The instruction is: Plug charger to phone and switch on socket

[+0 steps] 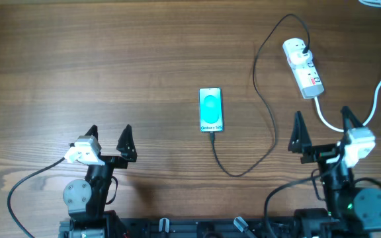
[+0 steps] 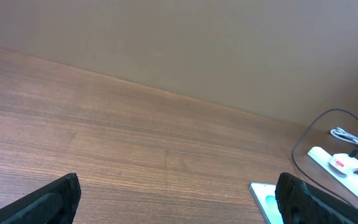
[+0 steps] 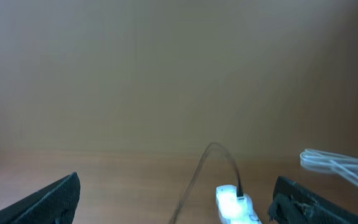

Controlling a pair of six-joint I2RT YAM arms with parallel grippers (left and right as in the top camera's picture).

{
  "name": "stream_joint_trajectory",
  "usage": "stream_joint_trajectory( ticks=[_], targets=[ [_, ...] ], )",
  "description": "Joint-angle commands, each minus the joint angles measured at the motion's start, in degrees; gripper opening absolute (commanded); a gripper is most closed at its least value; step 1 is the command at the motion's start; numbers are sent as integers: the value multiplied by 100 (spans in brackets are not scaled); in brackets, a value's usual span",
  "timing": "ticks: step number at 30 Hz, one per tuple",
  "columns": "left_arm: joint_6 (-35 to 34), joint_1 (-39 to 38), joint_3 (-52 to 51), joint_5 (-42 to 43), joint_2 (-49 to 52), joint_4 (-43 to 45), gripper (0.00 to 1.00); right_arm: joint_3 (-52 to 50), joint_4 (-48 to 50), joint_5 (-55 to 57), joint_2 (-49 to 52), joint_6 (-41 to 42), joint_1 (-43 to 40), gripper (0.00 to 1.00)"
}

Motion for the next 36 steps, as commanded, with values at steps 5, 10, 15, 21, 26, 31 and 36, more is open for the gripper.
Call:
stream_joint_trajectory(
  ticks=[5, 10, 15, 21, 26, 31, 36],
  targets=[
    [55, -24, -26, -15, -17, -17, 100, -1620, 1620, -306, -942, -201, 35, 100],
    [55, -24, -24, -15, -17, -17, 100, -1967, 1698, -304, -944, -350, 35, 100],
    [55, -24, -26, -15, -17, -17, 100, -2312, 1377, -153, -944, -369, 33, 100],
    [55, -24, -24, -15, -17, -17, 100, -2315, 649, -153, -944, -498, 35, 100],
    [55, -24, -26, -15, -17, -17, 100, -2315, 667, -173, -942, -487, 35, 100],
    [55, -24, -24, -15, -17, -17, 100, -2315, 667, -173, -942, -485, 35, 100],
    [55, -24, -26, -15, -17, -17, 100, -2315, 667, -173, -942, -485, 35, 100]
  ],
)
